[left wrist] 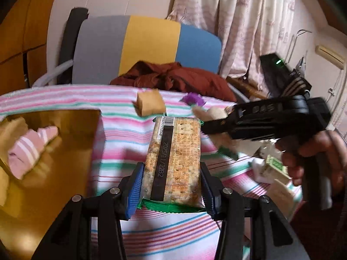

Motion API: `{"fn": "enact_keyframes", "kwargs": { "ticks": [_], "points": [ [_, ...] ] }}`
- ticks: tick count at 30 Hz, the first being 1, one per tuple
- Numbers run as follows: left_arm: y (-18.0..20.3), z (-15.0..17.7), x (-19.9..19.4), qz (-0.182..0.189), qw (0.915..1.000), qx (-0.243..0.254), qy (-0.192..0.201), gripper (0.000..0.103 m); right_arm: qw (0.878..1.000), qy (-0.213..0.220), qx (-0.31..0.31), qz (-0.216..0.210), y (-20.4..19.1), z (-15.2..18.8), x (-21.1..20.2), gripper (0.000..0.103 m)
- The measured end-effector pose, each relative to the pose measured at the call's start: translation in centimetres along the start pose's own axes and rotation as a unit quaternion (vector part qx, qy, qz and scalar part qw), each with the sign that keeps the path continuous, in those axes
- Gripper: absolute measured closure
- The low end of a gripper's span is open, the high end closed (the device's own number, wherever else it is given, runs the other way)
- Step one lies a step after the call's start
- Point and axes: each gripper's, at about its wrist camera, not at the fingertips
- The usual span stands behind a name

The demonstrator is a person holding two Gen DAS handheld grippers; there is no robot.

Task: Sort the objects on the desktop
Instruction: 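Carry both packets over the gold tray and open both grippers to release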

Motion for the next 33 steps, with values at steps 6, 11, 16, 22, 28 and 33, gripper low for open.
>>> {"fn": "enact_keyframes", "kwargs": {
  "ticks": [6, 11, 16, 22, 28, 33],
  "points": [
    [-2.7, -1.7, -4.3, -0.004, 0.9995, -0.013, 0.027, 0.054, 0.999, -0.008, -0.018, -0.045, -4.8, -0.4, 0.3, 0.052],
    [-6.8, -2.8, -6.3, -0.044, 0.9983, -0.036, 0.017, 0.054, 0.996, -0.009, -0.061, -0.07, -11.1, -2.3, 1.6, 0.052],
    [-12.5, -3.0, -6.5, -0.085, 0.9914, -0.095, -0.031, 0.054, 0.992, -0.031, -0.09, -0.078, -16.2, -3.6, 4.5, 0.052],
    [-17.2, -2.8, -6.0, -0.12, 0.9828, -0.119, -0.074, 0.054, 0.993, -0.058, -0.089, -0.055, -19.7, -4.2, 8.6, 0.052],
    [-19.7, -2.9, -5.4, -0.14, 0.9775, -0.12, -0.102, 0.054, 0.995, -0.068, -0.074, -0.018, -21.4, -5.3, 12.0, 0.052],
    [-21.3, -2.8, -5.0, -0.166, 0.972, -0.119, -0.116, 0.054, 0.996, -0.076, -0.049, 0.011, -21.3, -5.8, 14.2, 0.05]
  ]
}}
Point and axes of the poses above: each gripper's, at about its wrist camera, not at the fingertips, and x roughly the way its jaws point, y to its right, z to its underside, and after that the axes turned 13 degrees about -x, right-handed
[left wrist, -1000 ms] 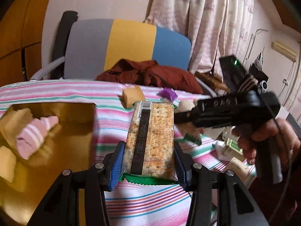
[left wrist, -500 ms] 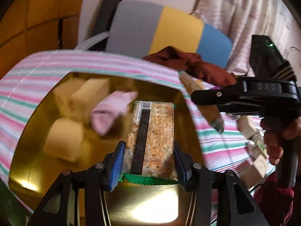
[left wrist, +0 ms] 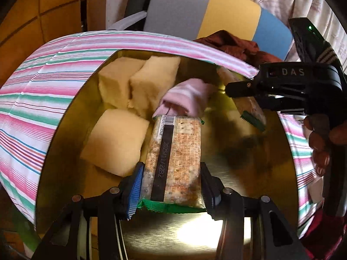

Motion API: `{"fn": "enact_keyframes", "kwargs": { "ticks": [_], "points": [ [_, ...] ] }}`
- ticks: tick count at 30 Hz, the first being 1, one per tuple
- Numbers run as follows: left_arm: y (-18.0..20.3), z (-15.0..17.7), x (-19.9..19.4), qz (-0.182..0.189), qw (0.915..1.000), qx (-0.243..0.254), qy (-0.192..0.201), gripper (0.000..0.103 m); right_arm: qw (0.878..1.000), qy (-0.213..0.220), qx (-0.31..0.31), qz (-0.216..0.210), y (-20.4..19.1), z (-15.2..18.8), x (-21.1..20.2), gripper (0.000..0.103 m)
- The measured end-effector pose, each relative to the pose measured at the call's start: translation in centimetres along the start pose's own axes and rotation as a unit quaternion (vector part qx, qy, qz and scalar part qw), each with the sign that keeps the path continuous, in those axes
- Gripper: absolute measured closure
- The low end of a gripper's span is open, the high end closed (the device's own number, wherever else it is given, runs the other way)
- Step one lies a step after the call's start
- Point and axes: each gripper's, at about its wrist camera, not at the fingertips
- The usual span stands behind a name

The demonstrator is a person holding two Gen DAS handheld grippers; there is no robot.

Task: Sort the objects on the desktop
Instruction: 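Carry both packets over the gold tray and open both grippers to release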

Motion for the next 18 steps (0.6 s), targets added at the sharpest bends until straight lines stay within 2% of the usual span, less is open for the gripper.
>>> {"fn": "enact_keyframes", "kwargs": {
  "ticks": [1, 4, 6, 8, 11, 14, 18],
  "points": [
    [-0.3, 0.1, -0.1, -0.007, 1.0, -0.003, 0.001, 0.054, 1.0, 0.0, 0.004, 0.005, 0.1, 0.0, 0.2, 0.049],
    [-1.1, -0.1, 0.0, -0.019, 0.9995, -0.025, 0.002, 0.054, 1.0, 0.009, 0.009, -0.002, 0.1, 0.0, 0.0, 0.037],
    [-1.4, 0.0, 0.0, -0.006, 0.9993, -0.038, -0.002, 0.053, 1.0, 0.02, 0.01, -0.018, 0.0, 0.2, -0.7, 0.027],
    [-1.5, 0.3, -0.2, 0.013, 0.9986, -0.051, -0.006, 0.051, 0.999, 0.03, 0.006, -0.027, -0.3, 0.4, -1.4, 0.023],
    [-1.3, 0.6, -0.9, 0.012, 0.9981, -0.059, 0.01, 0.046, 0.999, 0.047, -0.008, -0.027, -0.5, 1.0, -3.0, 0.022],
    [-1.1, 0.9, -2.1, 0.008, 0.9972, -0.065, 0.034, 0.046, 0.998, 0.058, -0.007, -0.028, -0.3, 1.4, -4.4, 0.02],
    [-0.9, 0.9, -2.9, 0.019, 0.9956, -0.08, 0.043, 0.046, 0.998, 0.064, -0.002, -0.022, 0.6, 2.3, -5.8, 0.019]
  ]
}}
Point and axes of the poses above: each gripper's, at about its wrist camera, not at the fingertips, and x roughly the way its jaws point, y to its right, z to its underside, and after that the axes turned 13 degrees about -x, right-handed
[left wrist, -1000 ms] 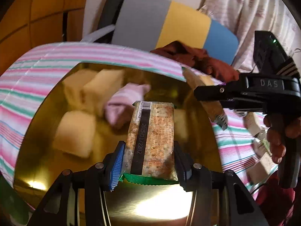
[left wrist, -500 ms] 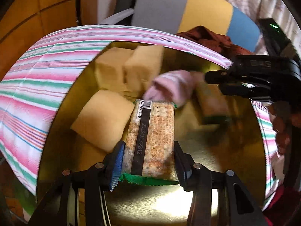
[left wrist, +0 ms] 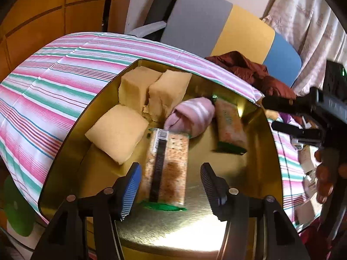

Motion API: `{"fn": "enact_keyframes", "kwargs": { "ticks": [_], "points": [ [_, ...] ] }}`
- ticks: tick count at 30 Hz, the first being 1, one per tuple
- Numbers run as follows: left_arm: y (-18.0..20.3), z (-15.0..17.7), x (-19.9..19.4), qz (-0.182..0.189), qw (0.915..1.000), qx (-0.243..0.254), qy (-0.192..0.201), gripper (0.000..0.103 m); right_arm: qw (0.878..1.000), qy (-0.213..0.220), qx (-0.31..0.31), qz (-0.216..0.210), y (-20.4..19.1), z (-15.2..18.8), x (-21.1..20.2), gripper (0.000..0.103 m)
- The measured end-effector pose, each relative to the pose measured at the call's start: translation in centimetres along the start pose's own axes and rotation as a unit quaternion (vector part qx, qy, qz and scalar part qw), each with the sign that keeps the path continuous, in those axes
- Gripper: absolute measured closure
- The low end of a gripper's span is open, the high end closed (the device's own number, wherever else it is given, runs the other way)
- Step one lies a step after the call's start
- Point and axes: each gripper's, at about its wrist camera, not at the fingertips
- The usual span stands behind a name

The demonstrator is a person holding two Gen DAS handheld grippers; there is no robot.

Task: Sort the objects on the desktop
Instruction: 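Carry both packets over the gold tray and open both grippers to release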

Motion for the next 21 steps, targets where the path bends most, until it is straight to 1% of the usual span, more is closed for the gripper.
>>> {"fn": "enact_keyframes", "kwargs": {
  "ticks": [4, 9, 16, 21],
  "points": [
    [1.1, 0.5, -0.2, 0.01, 0.9999, -0.002, 0.0, 0.046, 1.0, 0.001, 0.011, 0.004, 1.4, 1.0, -1.1, 0.019],
    [2.8, 1.7, -0.8, 0.022, 0.9995, 0.021, -0.008, 0.046, 1.0, 0.0, 0.019, 0.012, 3.3, 2.4, -2.9, 0.018],
    [6.3, 3.3, -1.2, 0.048, 0.9969, 0.06, -0.017, 0.046, 0.999, 0.006, 0.029, 0.045, 7.2, 5.7, -8.0, 0.015],
    [9.8, 4.8, -1.6, 0.081, 0.991, 0.104, -0.025, 0.046, 0.995, 0.002, 0.063, 0.08, 11.7, 8.8, -12.3, 0.014]
  ]
}}
Point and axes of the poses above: each gripper's, at about its wrist camera, not at the fingertips, and x roughly the way its jaws point, y to its right, z to its underside, and after that the axes turned 13 degrees about -x, right-handed
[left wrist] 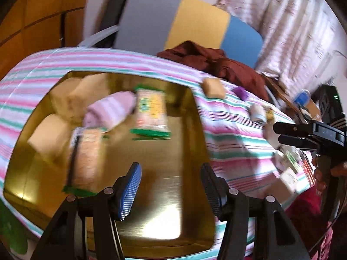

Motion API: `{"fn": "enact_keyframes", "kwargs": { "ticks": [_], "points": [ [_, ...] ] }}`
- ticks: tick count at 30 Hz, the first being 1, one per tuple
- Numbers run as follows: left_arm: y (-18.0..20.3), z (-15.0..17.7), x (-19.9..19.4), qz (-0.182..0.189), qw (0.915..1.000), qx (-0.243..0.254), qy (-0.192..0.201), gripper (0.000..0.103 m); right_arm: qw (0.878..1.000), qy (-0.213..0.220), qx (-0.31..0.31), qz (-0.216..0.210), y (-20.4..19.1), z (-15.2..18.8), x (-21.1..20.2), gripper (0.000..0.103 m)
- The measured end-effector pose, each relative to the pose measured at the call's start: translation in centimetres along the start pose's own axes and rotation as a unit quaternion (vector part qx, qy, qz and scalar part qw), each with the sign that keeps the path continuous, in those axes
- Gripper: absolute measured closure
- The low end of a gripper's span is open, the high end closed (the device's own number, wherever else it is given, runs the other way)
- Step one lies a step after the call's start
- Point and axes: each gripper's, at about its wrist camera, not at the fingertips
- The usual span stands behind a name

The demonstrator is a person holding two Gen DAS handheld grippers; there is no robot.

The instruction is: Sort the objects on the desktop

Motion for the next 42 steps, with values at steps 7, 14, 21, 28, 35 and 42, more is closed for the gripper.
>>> {"fn": "enact_keyframes", "kwargs": {
  "ticks": [7, 14, 21, 28, 35, 42],
  "points": [
    [6.8, 1.7, 0.8, 0.066, 0.9937, 0.088, -0.023, 0.044, 0.996, 0.011, 0.054, 0.068, 7.2, 3.1, -4.6, 0.009],
    [12.8, 3.3, 2.5, 0.115, 0.9771, 0.168, -0.063, 0.037, 0.987, -0.051, 0.014, 0.152, 11.2, 4.1, -5.5, 0.009],
    [16.5, 5.2, 4.3, 0.146, 0.9613, 0.205, -0.111, 0.035, 0.986, -0.129, 0.021, 0.106, 13.4, 4.0, -2.2, 0.018],
    [19.1, 6.6, 5.0, 0.18, 0.9426, 0.249, -0.132, 0.024, 0.98, -0.176, 0.036, 0.085, 14.4, 4.7, -0.1, 0.046],
    [21.5, 8.4, 6.2, 0.196, 0.9156, 0.328, -0.125, 0.02, 0.986, -0.131, 0.103, 0.029, 16.8, 5.2, -1.2, 0.062],
    [22.2, 9.0, 7.9, 0.201, 0.9039, 0.346, -0.152, 0.019, 0.985, -0.125, 0.115, 0.014, 16.9, 5.5, -1.5, 0.062]
  ]
}}
Point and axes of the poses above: each gripper's, at about its wrist camera, not at the fingertips, and x roughly the way its jaws point, y to its right, z to its underside, and after that the axes turned 13 degrees about -x, right-handed
